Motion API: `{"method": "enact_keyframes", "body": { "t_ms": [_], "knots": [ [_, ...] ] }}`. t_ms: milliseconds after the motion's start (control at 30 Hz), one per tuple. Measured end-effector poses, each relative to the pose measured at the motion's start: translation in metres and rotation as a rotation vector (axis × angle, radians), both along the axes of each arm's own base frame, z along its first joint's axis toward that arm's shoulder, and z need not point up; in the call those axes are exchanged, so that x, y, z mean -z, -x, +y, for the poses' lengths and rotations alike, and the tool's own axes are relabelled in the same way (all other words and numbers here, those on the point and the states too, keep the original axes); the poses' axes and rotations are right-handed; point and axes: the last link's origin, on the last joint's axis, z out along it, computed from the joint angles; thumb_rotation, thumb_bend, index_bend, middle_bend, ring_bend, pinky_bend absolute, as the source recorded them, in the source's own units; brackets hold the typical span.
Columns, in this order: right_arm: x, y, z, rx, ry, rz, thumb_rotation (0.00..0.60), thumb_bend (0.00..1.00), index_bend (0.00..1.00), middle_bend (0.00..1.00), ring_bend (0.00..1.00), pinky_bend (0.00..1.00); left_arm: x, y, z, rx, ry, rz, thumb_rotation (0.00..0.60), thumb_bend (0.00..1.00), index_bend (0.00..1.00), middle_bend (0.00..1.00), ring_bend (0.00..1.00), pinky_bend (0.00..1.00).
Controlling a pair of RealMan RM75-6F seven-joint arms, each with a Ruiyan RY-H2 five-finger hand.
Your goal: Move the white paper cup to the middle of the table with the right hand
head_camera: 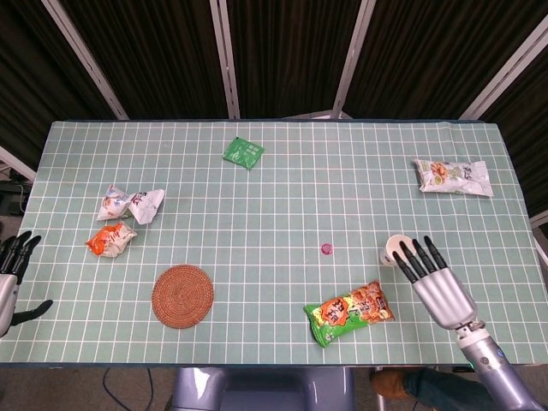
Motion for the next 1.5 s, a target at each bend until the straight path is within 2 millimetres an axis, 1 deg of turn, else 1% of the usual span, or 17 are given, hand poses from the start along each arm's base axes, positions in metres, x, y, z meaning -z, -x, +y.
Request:
{"method": "enact_keyframes", "body": {
  "t_ms": [67,200,300,433,567,733,900,1033,1133,1167,1233,1267,1300,1400,1500],
  "knots": [
    [0.014,-0.002,-0.010,-0.054,-0.035,0.121,0.600,0.00,0.00,0.00,0.00,0.00,0.001,0.001,0.001,-0.006,-0.004,0.005,0.600,0.00,0.00,0.00,0.00,0.00],
    [0.042,-0.009,-0.028,-0.130,-0.106,0.265,0.600,0.00,0.00,0.00,0.00,0.00,0.002,0.002,0.002,-0.015,0.001,-0.002,0.600,0.00,0.00,0.00,0.00,0.00],
    [0.058,-0.012,-0.039,-0.155,-0.135,0.319,0.600,0.00,0.00,0.00,0.00,0.00,0.002,0.003,0.001,-0.019,0.001,-0.002,0.600,0.00,0.00,0.00,0.00,0.00],
    [0.072,-0.012,-0.047,-0.175,-0.142,0.367,0.600,0.00,0.00,0.00,0.00,0.00,0.001,0.004,0.001,-0.026,-0.003,-0.004,0.600,0.00,0.00,0.00,0.00,0.00],
    [0.079,-0.008,-0.054,-0.184,-0.126,0.415,0.600,0.00,0.00,0.00,0.00,0.00,0.000,0.007,0.003,-0.039,-0.006,-0.007,0.600,0.00,0.00,0.00,0.00,0.00],
    [0.082,0.004,-0.063,-0.150,-0.083,0.490,0.600,0.00,0.00,0.00,0.00,0.00,-0.002,0.009,0.004,-0.044,-0.010,-0.013,0.600,0.00,0.00,0.00,0.00,0.00],
    [0.082,0.017,-0.067,-0.100,-0.040,0.542,0.600,0.00,0.00,0.00,0.00,0.00,-0.003,0.009,0.005,-0.042,-0.008,-0.014,0.600,0.00,0.00,0.00,0.00,0.00],
    [0.080,0.023,-0.067,-0.097,-0.014,0.581,0.600,0.00,0.11,0.00,0.00,0.00,-0.002,0.007,0.005,-0.036,-0.005,-0.015,0.600,0.00,0.00,0.00,0.00,0.00],
    [0.080,0.026,-0.067,-0.111,0.000,0.601,0.600,0.00,0.08,0.02,0.00,0.00,-0.002,0.006,0.004,-0.031,-0.004,-0.016,0.600,0.00,0.00,0.00,0.00,0.00],
    [0.080,0.027,-0.067,-0.119,0.003,0.607,0.600,0.00,0.04,0.05,0.00,0.00,-0.003,0.005,0.004,-0.030,-0.006,-0.018,0.600,0.00,0.00,0.00,0.00,0.00],
    [0.079,0.029,-0.066,-0.136,0.006,0.621,0.600,0.01,0.07,0.14,0.01,0.07,-0.003,0.005,0.004,-0.030,-0.009,-0.021,0.600,0.00,0.00,0.00,0.00,0.00],
    [0.079,0.031,-0.066,-0.142,0.007,0.625,0.600,0.03,0.09,0.20,0.03,0.13,-0.004,0.005,0.004,-0.031,-0.010,-0.022,0.600,0.00,0.00,0.00,0.00,0.00],
    [0.079,0.032,-0.066,-0.148,0.007,0.628,0.600,0.06,0.14,0.26,0.08,0.22,-0.004,0.005,0.004,-0.031,-0.011,-0.022,0.600,0.00,0.00,0.00,0.00,0.00],
    [0.079,0.034,-0.066,-0.161,0.007,0.631,0.600,0.17,0.24,0.39,0.22,0.37,-0.003,0.005,0.004,-0.030,-0.006,-0.022,0.600,0.00,0.00,0.00,0.00,0.00],
    [0.078,0.035,-0.066,-0.180,0.009,0.612,0.600,0.22,0.28,0.43,0.26,0.42,-0.002,0.005,0.004,-0.030,0.000,-0.021,0.600,0.00,0.00,0.00,0.00,0.00]
  ]
}}
